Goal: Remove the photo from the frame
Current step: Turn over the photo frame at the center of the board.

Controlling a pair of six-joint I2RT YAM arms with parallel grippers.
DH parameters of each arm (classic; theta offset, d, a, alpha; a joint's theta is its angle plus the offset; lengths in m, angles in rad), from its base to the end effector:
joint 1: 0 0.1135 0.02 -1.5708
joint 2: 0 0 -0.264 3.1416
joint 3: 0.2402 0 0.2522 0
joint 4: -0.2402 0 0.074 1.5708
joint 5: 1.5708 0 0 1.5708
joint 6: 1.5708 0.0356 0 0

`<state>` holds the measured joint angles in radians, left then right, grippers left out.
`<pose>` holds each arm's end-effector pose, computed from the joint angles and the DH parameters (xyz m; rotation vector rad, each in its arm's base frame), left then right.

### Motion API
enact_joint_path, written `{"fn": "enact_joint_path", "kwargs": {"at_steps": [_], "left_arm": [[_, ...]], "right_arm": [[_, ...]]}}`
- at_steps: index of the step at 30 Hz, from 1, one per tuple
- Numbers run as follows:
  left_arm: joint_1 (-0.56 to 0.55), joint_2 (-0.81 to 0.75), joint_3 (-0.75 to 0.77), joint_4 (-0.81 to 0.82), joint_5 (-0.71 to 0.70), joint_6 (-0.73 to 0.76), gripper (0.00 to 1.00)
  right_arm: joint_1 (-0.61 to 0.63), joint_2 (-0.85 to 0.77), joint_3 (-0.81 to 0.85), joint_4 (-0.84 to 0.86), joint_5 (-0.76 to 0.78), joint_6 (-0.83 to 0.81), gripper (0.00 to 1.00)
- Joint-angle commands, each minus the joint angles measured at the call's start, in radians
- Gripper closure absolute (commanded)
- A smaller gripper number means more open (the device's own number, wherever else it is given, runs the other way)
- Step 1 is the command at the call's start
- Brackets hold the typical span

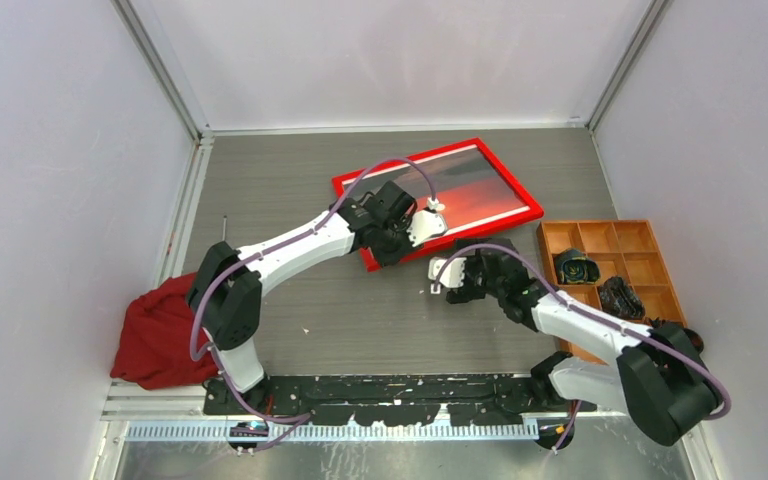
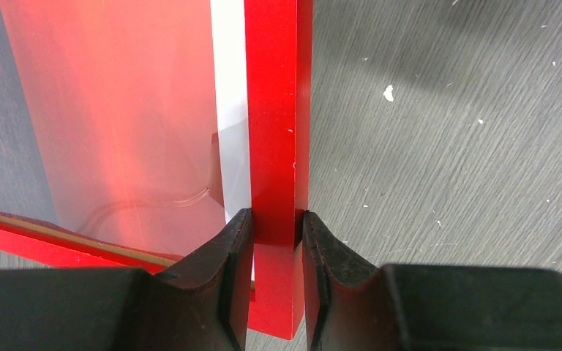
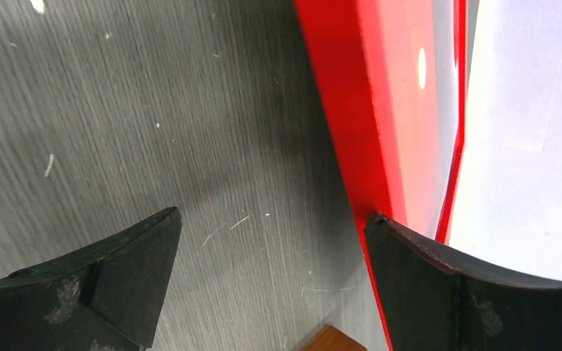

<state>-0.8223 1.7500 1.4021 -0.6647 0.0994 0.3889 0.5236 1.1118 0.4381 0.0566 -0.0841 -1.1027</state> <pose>0.2531 -0.2777 0.2533 1.5121 2.1187 -0.2868 0.1901 0.1132 0.1809 -1.6271 1.4735 -0.2352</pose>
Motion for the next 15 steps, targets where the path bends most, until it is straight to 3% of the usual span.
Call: {"fn": "enact_joint_path", "kwargs": {"at_steps": [1,15], "left_arm": [[0.003,-0.084,0.023,0.014,0.023,-0.004,1.00],[0.003,-0.107,0.001,0.008,0.040,0.009,0.99]], "right_arm": [[0.035,0.056,-0.054,0.308,0.152,-0.139,0.00],[0.110,0.307,-0.056,0.723,0.350,-0.192,0.03]]}}
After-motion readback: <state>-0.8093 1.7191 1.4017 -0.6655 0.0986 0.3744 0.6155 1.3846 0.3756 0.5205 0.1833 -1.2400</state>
